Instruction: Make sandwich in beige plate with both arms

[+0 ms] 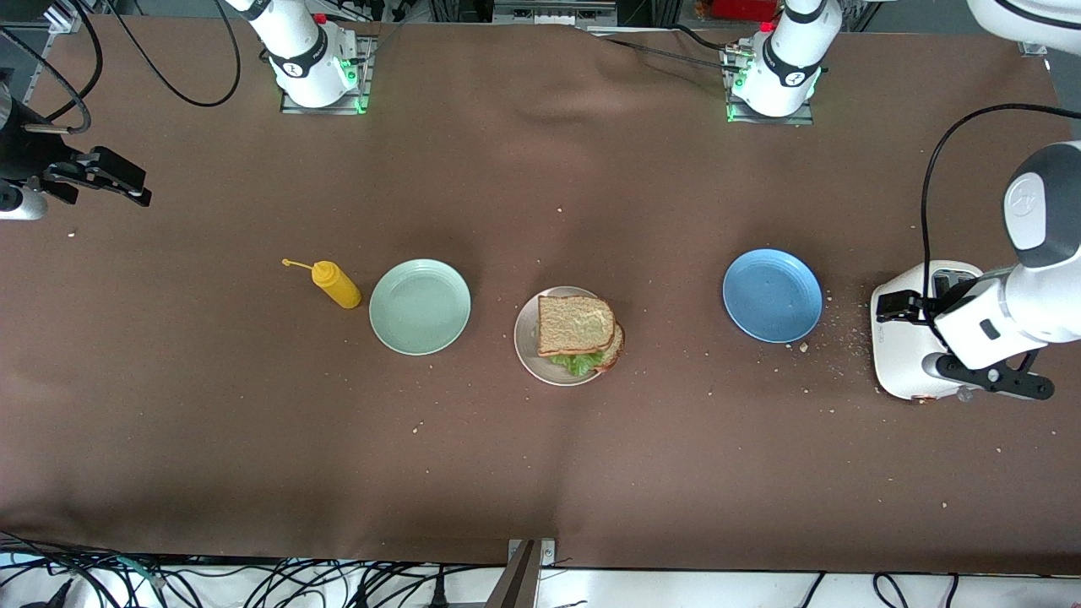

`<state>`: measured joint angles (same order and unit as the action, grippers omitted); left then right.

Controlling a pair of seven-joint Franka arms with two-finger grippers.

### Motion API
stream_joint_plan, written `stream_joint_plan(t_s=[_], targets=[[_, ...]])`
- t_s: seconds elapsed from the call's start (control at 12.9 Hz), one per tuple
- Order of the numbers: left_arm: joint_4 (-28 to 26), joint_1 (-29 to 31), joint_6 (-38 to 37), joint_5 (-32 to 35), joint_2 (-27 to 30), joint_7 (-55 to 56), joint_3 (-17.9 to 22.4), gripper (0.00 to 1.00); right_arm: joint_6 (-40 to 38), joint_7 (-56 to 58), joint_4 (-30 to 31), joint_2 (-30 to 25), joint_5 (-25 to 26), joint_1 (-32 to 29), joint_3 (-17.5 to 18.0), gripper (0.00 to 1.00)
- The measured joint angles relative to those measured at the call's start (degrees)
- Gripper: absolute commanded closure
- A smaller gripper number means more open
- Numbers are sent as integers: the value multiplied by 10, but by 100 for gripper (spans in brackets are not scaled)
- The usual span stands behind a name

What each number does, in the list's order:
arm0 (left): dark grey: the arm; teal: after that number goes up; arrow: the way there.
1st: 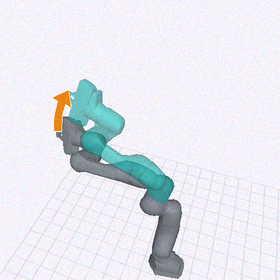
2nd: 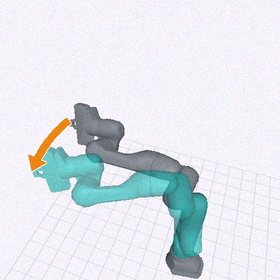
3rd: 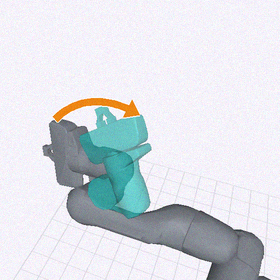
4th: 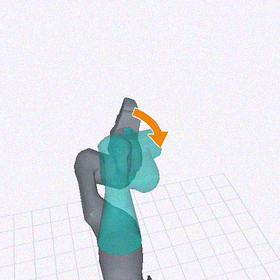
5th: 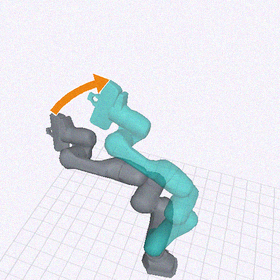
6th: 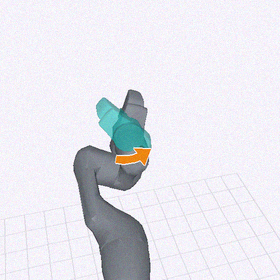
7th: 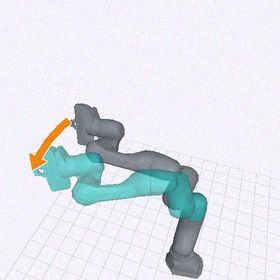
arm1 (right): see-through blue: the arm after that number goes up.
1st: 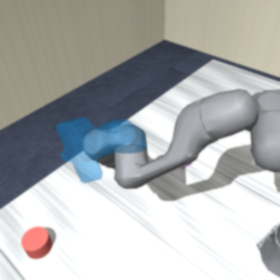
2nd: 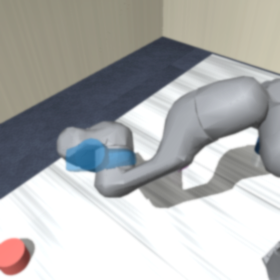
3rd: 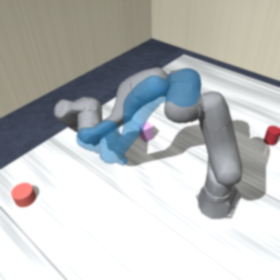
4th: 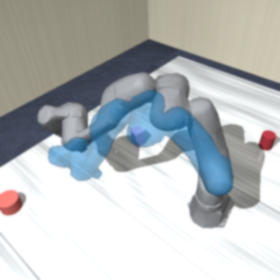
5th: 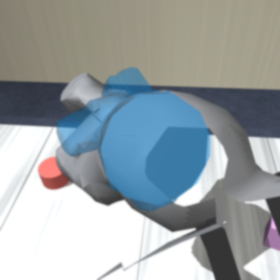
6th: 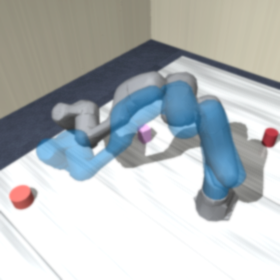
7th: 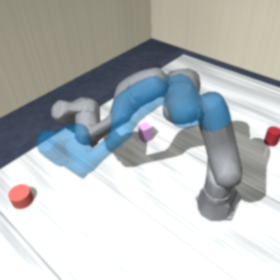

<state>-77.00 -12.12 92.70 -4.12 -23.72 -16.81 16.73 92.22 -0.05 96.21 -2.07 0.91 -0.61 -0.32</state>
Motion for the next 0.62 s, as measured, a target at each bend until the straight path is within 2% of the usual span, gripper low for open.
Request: stream_joint_plan(t_s=[0.08,0.23,0.39,0.62], targets=[[-53,7,24,2,42,0,-6,0,0,0,0,0,0,0,0,0],[-130,65,37,16,109,-2,-66,0,0,0,0,0,0,0,0,0],[-164,91,36,36,139,-4,-108,0,0,0,0,0,0,0,0,0],[-180,88,35,41,149,-3,-118,0,0,0,0,0,0,0,0,0]])
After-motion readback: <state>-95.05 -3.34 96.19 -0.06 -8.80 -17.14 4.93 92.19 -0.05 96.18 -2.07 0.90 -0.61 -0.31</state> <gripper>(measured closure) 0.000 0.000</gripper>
